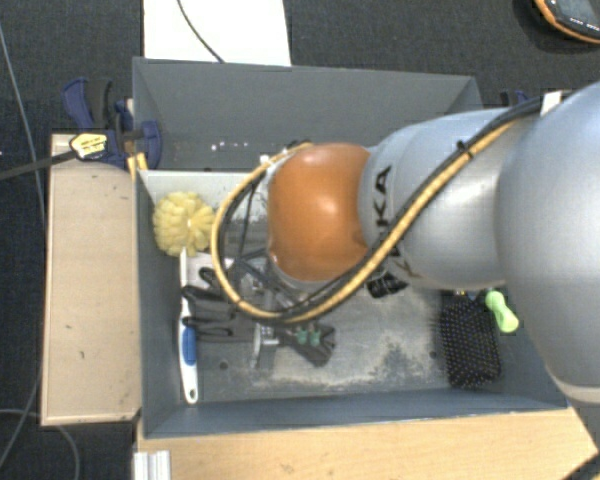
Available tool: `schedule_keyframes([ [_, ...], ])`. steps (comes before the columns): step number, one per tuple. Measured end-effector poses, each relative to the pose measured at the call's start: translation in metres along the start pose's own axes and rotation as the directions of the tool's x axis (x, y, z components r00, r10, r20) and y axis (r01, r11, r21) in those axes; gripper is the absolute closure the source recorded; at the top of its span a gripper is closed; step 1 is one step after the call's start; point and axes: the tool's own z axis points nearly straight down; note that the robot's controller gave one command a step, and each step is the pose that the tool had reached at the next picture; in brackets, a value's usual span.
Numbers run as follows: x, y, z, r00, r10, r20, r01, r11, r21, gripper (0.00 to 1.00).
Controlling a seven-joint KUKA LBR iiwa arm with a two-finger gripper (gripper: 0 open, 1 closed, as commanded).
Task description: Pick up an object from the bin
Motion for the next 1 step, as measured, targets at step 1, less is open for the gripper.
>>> schedule_keyframes([
  [1,-0.0021,-0.0011,-0.0046,1.000,0.007,0.008,-0.007,1.000,-0.002,0.00],
])
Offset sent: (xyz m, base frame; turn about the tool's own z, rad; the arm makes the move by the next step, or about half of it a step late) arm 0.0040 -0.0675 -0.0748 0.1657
